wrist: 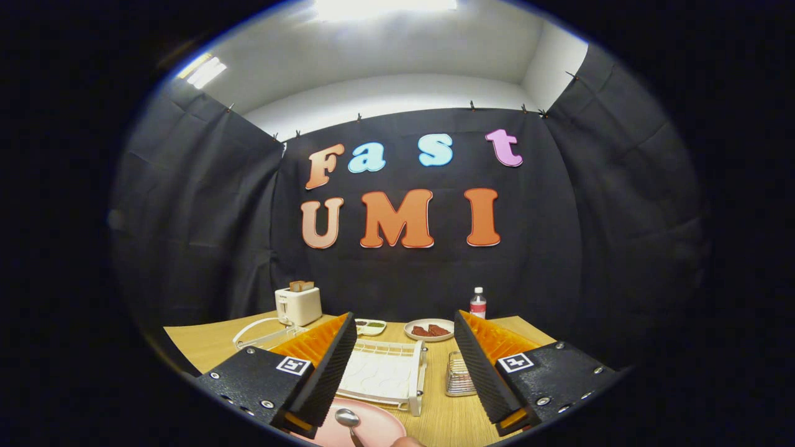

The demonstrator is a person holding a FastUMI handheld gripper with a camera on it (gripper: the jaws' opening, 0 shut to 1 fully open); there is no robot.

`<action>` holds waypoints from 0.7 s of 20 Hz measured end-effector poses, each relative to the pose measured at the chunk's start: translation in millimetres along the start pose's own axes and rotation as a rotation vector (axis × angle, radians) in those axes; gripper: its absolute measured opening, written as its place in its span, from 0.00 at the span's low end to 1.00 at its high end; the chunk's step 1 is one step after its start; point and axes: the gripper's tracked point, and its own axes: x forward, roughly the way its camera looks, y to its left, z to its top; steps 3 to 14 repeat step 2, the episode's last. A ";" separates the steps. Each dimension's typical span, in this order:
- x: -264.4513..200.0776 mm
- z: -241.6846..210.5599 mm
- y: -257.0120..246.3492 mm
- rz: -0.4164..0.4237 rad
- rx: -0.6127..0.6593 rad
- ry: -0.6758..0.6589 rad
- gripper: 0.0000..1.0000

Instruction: Take the plate from the dish rack, then take the spoon from the basket and place it into the plate.

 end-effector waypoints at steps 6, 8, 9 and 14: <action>-1.1 1.6 -0.3 0.002 0.000 -0.021 0.94; -1.1 1.6 -0.3 0.002 0.000 -0.021 0.94; -1.1 1.6 -0.3 0.002 0.000 -0.021 0.94; -1.1 1.6 -0.3 0.002 0.000 -0.021 0.94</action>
